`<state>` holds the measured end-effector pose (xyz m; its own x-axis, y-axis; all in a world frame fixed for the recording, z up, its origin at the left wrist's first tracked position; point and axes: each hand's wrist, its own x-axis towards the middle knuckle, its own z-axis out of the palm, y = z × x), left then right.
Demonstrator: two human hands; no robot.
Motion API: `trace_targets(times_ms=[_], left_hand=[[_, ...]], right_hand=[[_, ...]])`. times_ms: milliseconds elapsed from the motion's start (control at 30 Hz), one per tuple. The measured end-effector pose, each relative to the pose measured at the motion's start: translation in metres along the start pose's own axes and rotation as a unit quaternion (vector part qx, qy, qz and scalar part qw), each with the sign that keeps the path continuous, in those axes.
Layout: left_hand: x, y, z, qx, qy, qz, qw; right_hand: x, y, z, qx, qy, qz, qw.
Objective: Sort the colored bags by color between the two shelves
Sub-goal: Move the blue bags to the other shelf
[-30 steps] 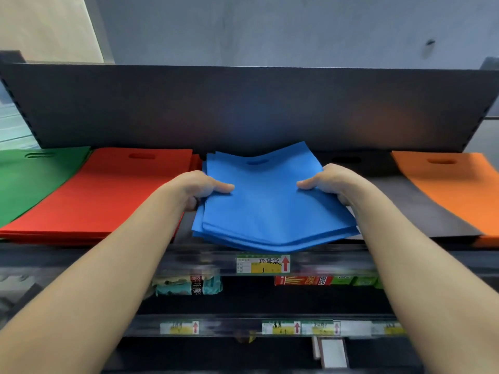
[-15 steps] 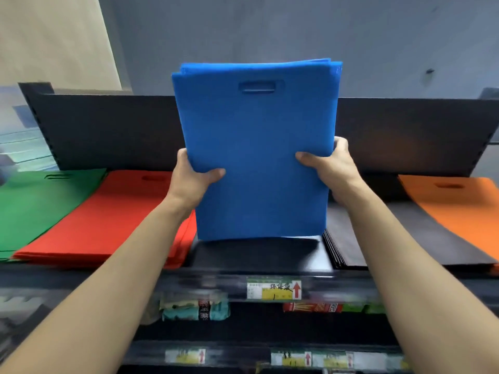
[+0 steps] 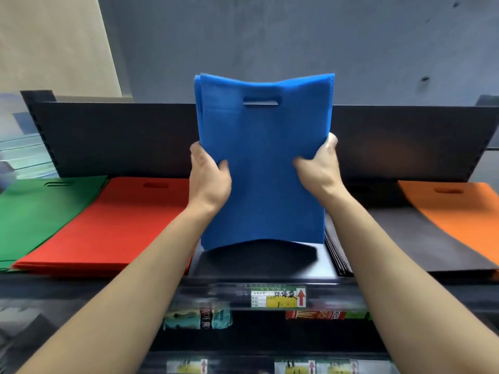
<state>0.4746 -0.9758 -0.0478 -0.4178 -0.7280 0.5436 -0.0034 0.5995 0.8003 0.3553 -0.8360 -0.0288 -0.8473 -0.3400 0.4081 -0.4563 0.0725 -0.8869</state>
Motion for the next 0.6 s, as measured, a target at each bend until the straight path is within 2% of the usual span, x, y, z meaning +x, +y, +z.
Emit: trace_targets(times_ms=[100,233,300,400,600], left_hand=[[-0.013,-0.010,0.007,0.004,-0.019,0.013,1.000],[-0.009,0.000,0.000,-0.027,0.003,0.041,0.999],[-0.011,-0.004,-0.002,-0.041,-0.003,0.046,0.998],[-0.024,-0.021,-0.001,-0.005,-0.028,0.018,0.999],[-0.009,-0.002,-0.003,0.037,-0.004,0.022,0.999]], right_hand=[[-0.015,0.015,0.008,-0.024,-0.007,-0.018,1.000],[-0.013,0.008,0.006,-0.009,0.032,-0.039,0.999],[-0.013,0.010,0.004,-0.007,0.044,-0.024,0.999],[-0.024,0.024,0.004,-0.038,0.049,0.025,0.998],[-0.017,0.012,-0.001,-0.058,0.029,-0.002,0.998]])
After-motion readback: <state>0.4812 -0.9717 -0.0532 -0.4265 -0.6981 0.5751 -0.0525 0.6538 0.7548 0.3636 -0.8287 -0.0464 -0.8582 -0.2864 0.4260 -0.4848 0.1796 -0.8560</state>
